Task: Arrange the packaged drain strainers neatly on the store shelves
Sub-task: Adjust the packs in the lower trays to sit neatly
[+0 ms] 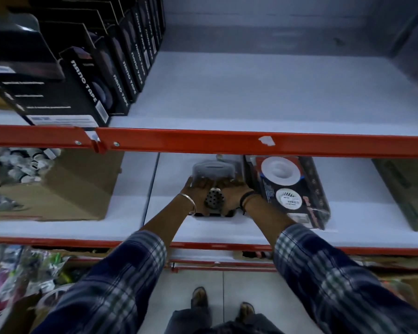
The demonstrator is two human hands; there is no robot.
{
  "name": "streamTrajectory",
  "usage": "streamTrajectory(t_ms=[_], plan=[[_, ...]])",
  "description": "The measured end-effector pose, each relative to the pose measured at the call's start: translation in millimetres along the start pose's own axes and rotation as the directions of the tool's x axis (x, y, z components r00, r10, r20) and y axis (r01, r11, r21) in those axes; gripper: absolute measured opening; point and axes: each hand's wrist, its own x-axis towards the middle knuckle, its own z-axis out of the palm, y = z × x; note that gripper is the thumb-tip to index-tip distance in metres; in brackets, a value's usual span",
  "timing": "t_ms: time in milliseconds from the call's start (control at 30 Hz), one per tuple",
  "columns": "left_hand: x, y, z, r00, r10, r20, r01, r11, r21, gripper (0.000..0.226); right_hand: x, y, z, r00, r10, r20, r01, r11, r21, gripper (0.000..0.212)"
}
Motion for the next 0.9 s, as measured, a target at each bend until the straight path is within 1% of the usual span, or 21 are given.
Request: streamTrajectory(t_ms=[33, 100, 167, 233, 367, 467, 633, 700, 767, 800, 833, 900], plan=[[3, -2, 3, 1.000, 0.003, 0.019, -0.004, 0.999, 0.037, 0.112, 4, 1, 1, 1.000, 0.002, 0.002, -0.002, 0.999, -0.035, 0.100], [5, -4, 7, 0.999, 0.007, 0.033, -0.010, 0.996, 0.087, 0.106, 12, 3, 7, 0.999, -0.006, -0.050, 0.000, 0.993, -0.118, 0.101], [5, -6, 8, 0.999, 0.005, 0.034, -0.008, 0.996, 0.091, 0.100, 16, 4, 13, 0.991, -0.017, -0.134, -0.004, 0.988, -0.155, 0.093], [6, -6, 8, 0.999, 0.003, 0.041, -0.006, 0.996, 0.087, 0.097, 17, 6, 18, 0.984, -0.030, -0.176, -0.001, 0.985, -0.174, 0.088], [8, -4, 9, 1.000, 0.001, 0.021, -0.003, 0.993, 0.116, 0.099, 21, 5, 23, 0.977, -0.026, -0.212, -0.024, 0.973, -0.229, 0.083], [11, -2, 9, 1.000, -0.007, -0.014, 0.009, 0.994, 0.111, 0.100, 25, 4, 23, 0.972, -0.011, -0.237, -0.053, 0.963, -0.265, 0.084], [8, -1, 2, 1.000, -0.011, -0.017, 0.011, 0.998, 0.059, 0.104, 27, 6, 26, 0.975, 0.002, -0.221, -0.056, 0.970, -0.237, 0.083], [6, 0, -1, 1.000, -0.021, 0.013, 0.021, 0.999, 0.043, 0.109, 22, 8, 26, 0.968, -0.019, -0.250, -0.028, 0.983, -0.183, 0.084], [2, 2, -4, 0.999, -0.049, 0.014, 0.049, 0.999, -0.011, 0.114, 7, 13, 22, 0.943, -0.047, -0.329, 0.025, 0.997, -0.073, 0.087], [-2, 7, -9, 0.998, -0.060, -0.025, 0.058, 0.996, -0.067, 0.113, -4, 18, 19, 0.926, -0.044, -0.375, 0.047, 0.999, -0.002, 0.085], [-4, 13, -14, 0.992, -0.075, -0.106, 0.058, 0.986, -0.157, 0.108, -16, 24, 15, 0.902, -0.023, -0.431, 0.061, 0.995, 0.075, 0.080], [-11, 34, -30, 0.943, -0.120, -0.309, 0.001, 0.934, -0.358, 0.087, -44, 45, 10, 0.829, 0.068, -0.554, 0.058, 0.977, 0.207, 0.065]])
